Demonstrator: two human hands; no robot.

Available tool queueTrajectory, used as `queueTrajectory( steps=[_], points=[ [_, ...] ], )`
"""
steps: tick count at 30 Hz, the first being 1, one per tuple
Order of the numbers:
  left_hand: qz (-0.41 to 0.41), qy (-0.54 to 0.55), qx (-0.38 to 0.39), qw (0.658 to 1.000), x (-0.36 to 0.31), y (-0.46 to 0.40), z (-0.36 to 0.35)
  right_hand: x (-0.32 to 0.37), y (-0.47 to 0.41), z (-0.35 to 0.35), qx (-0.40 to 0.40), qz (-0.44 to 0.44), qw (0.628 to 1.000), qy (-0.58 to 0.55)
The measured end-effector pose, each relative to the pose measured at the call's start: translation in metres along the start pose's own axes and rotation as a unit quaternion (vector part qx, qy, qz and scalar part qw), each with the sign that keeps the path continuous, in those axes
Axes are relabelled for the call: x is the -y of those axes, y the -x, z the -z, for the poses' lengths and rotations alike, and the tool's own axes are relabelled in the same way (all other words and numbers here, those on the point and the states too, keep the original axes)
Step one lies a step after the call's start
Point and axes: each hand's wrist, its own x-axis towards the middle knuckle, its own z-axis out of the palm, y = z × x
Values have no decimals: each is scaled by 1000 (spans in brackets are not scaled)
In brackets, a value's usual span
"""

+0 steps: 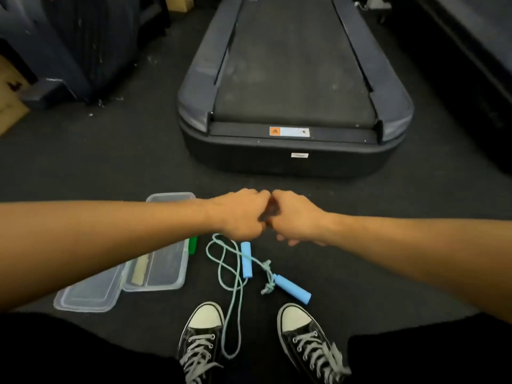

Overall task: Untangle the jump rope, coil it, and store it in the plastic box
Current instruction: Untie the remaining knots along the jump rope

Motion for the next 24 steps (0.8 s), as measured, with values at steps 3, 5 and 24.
queueTrajectory(
  steps=[3,5,24],
  points=[
    [-11,-32,43,999,1,-22,-28,-26,-19,-16,52,-28,997,55],
    [-11,-40,75,996,4,-39,-48,-41,-32,-24,70,-39,993,88],
    [-22,-70,58,996,48,-120,-231,-164,-86,-147,243,125,884,379]
  ],
)
